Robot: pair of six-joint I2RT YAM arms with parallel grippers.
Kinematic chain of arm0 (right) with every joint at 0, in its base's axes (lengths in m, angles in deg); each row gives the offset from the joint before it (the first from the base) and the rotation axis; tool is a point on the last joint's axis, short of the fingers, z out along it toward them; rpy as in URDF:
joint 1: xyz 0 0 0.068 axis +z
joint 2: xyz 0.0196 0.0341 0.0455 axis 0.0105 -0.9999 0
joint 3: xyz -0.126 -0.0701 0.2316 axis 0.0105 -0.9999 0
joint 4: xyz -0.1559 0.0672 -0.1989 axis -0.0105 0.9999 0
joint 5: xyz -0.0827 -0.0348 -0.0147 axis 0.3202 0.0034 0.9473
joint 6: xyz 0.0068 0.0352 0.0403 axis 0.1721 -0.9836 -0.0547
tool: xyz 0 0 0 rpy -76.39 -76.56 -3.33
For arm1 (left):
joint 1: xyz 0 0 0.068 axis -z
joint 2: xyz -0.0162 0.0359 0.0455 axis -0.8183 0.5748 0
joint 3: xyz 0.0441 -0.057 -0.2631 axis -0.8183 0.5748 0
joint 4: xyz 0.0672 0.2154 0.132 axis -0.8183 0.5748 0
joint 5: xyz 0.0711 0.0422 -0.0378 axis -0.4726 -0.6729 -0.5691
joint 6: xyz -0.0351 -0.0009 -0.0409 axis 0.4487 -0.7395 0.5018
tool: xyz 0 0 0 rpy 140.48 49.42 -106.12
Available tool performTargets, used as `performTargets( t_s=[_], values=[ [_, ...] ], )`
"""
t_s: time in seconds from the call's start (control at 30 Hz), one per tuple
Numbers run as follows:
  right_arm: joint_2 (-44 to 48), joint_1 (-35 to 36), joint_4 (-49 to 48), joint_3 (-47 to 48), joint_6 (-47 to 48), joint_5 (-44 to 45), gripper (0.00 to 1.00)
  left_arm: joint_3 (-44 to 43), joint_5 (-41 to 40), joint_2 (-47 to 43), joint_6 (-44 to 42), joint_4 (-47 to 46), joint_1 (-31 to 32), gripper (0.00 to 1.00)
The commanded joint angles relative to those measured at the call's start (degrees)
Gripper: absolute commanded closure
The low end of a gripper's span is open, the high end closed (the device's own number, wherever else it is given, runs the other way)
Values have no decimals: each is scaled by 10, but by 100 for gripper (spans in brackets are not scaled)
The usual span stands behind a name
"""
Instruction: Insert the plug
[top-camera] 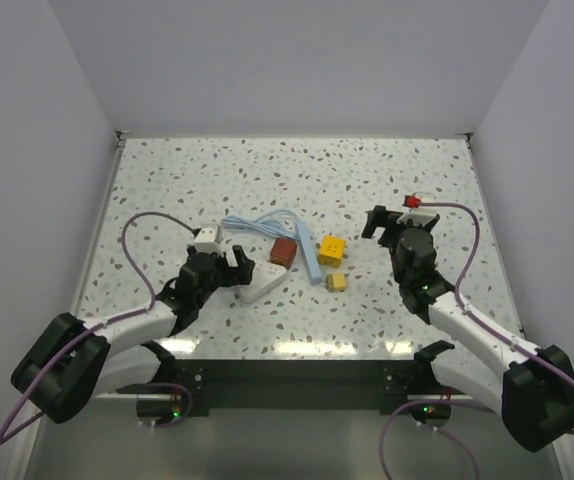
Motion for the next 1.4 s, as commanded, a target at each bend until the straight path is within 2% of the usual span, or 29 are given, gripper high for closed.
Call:
performTargets(
  t_s=[0.0,0.2,0.4,0.63,0.93,1.0,1.17,1.27,1.37],
  values=[
    [15,0,-5,19,-9,-8,1,40,20,-23,76,-27,20,0],
    [22,0,-3,15,-11,-16,1,95,43,-90,150,-46,44,0],
    [30,0,4,16,-15,-25,1,154,66,-110,220,-87,54,0],
    [41,0,4,12,-16,-38,1,200,87,-78,265,-195,56,0],
    [40,1,8,17,-10,-52,1,198,104,-3,278,-228,64,0],
    [29,0,-1,27,5,-109,2,199,89,-2,273,-222,69,0],
    [-70,2,21,82,17,-239,4,174,56,-1,236,-192,71,0],
    [-131,10,34,133,12,-289,7,147,63,15,210,-187,70,0],
    [-174,43,37,156,13,-298,8,124,84,40,185,-181,70,0]
  ],
)
